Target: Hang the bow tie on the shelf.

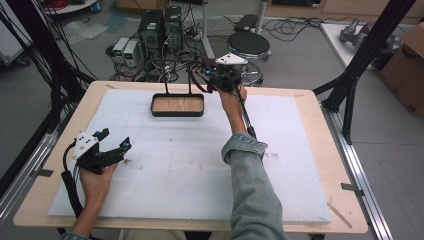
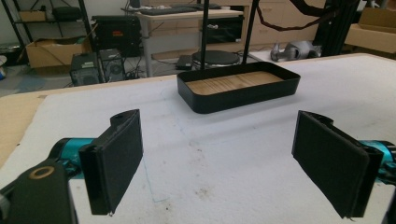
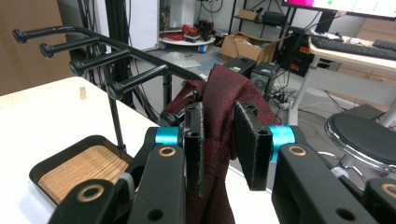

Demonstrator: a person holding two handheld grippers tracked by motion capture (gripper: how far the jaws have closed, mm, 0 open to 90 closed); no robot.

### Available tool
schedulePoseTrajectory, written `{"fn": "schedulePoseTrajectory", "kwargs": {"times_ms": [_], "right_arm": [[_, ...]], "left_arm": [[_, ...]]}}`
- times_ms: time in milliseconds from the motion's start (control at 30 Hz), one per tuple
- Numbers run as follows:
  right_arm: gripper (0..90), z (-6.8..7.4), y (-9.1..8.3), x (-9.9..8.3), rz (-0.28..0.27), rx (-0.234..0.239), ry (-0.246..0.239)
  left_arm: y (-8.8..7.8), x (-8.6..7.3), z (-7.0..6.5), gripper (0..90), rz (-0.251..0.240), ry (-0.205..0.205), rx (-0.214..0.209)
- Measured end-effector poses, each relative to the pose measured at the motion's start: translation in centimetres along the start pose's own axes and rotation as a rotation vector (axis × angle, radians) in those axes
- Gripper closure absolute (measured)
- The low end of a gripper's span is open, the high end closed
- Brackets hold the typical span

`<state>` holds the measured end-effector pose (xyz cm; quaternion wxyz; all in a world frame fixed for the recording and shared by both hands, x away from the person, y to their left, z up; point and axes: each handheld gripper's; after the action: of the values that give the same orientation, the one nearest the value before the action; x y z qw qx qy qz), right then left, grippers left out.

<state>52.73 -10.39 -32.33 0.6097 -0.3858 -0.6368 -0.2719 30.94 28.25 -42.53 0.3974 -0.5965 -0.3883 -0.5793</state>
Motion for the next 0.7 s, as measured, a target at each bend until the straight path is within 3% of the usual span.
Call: {"fn": "schedulePoseTrajectory", "kwargs": {"times_ms": [700], "right_arm": [[70.4,0.03,0.14,-0.63,0.044,-0.018,-0.021]], "left_arm": [[0.05,-0.04,0.04,16.9,-0.001,-0.001,-0.004]]}}
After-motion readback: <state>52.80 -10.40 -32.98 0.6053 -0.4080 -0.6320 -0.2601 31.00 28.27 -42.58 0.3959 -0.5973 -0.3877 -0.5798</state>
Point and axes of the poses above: each handheld gripper's, and its own axes: y roughly forward along the jaws, x roughly out of its top, z roughly to its left, and after that the axes turned 9 degrees about -z, right-handed
